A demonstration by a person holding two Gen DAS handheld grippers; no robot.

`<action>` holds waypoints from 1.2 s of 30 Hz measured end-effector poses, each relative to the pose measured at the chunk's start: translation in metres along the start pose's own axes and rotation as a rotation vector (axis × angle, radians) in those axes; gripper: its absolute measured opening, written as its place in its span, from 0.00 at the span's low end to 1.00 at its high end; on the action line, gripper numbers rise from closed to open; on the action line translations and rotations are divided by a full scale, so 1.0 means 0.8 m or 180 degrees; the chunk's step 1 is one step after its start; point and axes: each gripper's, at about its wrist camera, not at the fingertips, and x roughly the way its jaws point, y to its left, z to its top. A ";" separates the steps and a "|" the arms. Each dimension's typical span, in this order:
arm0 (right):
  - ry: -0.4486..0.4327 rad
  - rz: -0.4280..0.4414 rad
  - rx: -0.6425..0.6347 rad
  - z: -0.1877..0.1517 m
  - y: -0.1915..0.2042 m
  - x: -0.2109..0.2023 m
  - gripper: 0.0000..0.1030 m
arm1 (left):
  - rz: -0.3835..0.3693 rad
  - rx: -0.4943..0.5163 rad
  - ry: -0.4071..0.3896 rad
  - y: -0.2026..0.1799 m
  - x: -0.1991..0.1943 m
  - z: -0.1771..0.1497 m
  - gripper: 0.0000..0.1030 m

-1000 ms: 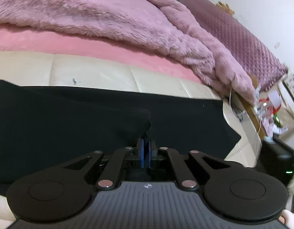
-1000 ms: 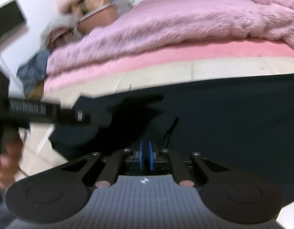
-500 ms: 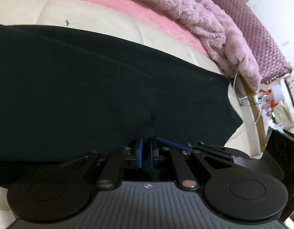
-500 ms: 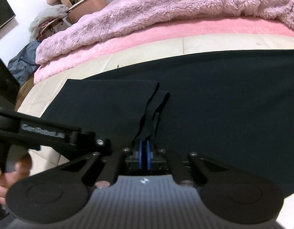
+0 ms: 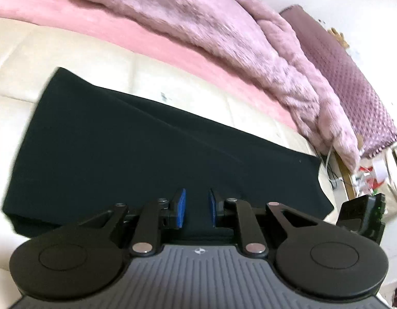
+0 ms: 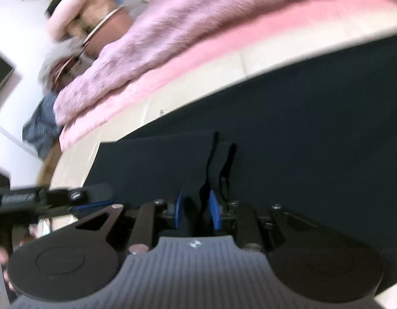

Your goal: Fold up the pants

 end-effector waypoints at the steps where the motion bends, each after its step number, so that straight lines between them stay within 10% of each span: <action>1: -0.0021 0.0083 0.0150 0.001 -0.007 0.003 0.16 | 0.0034 0.0000 -0.0018 0.002 -0.001 0.001 0.19; 2: -0.0024 0.0128 0.0251 0.002 -0.012 0.004 0.01 | 0.0071 0.0006 -0.0035 0.004 -0.001 0.002 0.19; 13: -0.0029 -0.0116 0.0095 -0.002 0.000 -0.003 0.01 | 0.0368 0.0386 0.0080 -0.009 0.032 -0.016 0.19; 18: -0.0147 -0.0123 0.0030 0.000 -0.004 -0.023 0.35 | 0.0339 0.0357 0.0070 -0.002 0.032 -0.020 0.19; 28: -0.0029 0.0190 0.0414 -0.001 -0.029 0.007 0.00 | 0.0314 0.0248 0.0067 0.003 0.034 -0.015 0.19; 36: -0.0140 0.0173 -0.0026 0.027 0.034 -0.031 0.00 | 0.0359 0.0169 -0.0412 0.006 -0.040 0.007 0.19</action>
